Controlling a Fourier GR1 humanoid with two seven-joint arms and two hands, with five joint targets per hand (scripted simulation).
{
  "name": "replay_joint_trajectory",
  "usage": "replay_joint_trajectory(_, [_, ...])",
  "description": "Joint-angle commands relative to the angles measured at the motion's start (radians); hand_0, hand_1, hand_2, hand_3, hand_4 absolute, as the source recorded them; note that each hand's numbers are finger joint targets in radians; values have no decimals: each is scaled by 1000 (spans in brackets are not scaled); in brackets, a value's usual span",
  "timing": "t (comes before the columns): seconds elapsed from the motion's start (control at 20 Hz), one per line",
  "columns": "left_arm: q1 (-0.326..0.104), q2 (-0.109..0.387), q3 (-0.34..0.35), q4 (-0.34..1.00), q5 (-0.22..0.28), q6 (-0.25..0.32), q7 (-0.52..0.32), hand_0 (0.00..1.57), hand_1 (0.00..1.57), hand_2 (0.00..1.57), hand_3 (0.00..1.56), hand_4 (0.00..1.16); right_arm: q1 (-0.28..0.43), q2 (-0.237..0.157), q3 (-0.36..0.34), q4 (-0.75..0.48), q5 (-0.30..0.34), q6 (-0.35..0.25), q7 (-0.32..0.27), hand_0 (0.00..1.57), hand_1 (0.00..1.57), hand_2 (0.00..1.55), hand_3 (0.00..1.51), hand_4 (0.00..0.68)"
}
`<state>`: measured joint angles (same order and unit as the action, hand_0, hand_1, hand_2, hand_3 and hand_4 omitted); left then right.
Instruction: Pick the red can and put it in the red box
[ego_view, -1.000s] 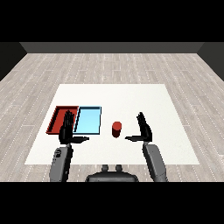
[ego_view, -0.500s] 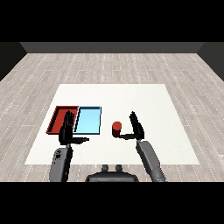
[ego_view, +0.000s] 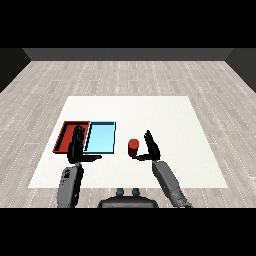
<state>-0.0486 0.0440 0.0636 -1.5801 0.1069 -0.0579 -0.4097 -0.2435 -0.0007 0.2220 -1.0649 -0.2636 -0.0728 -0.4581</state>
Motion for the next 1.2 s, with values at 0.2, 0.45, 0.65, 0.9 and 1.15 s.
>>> replay_joint_trajectory(0.2, [76, 2, -4, -38, 15, -27, -5, 0, 0, 0, 0, 0, -54, 1, 19, 90, -40, -8, -21, 0, 0, 0, 0, 0])
replay_joint_trajectory(0.45, [29, -3, -13, -2, -16, -7, -11, 0, 0, 0, 0, 0, -119, 1, 37, 161, -103, -3, -46, 0, 0, 0, 0, 0])
replay_joint_trajectory(0.65, [-45, -7, 0, 50, -34, 27, -10, 0, 0, 0, 0, 0, -127, 1, 83, 201, -158, 12, -84, 0, 0, 0, 0, 0])
replay_joint_trajectory(0.9, [97, 24, 1, -132, 11, -19, 43, 0, 0, 0, 0, 0, -203, 1, 119, 300, -199, -22, -116, 0, 0, 0, 0, 0])
replay_joint_trajectory(1.15, [41, 3, -14, -73, -19, 6, 14, 0, 0, 0, 0, 0, -311, 1, 249, 334, -353, -118, -118, 0, 0, 0, 0, 0])
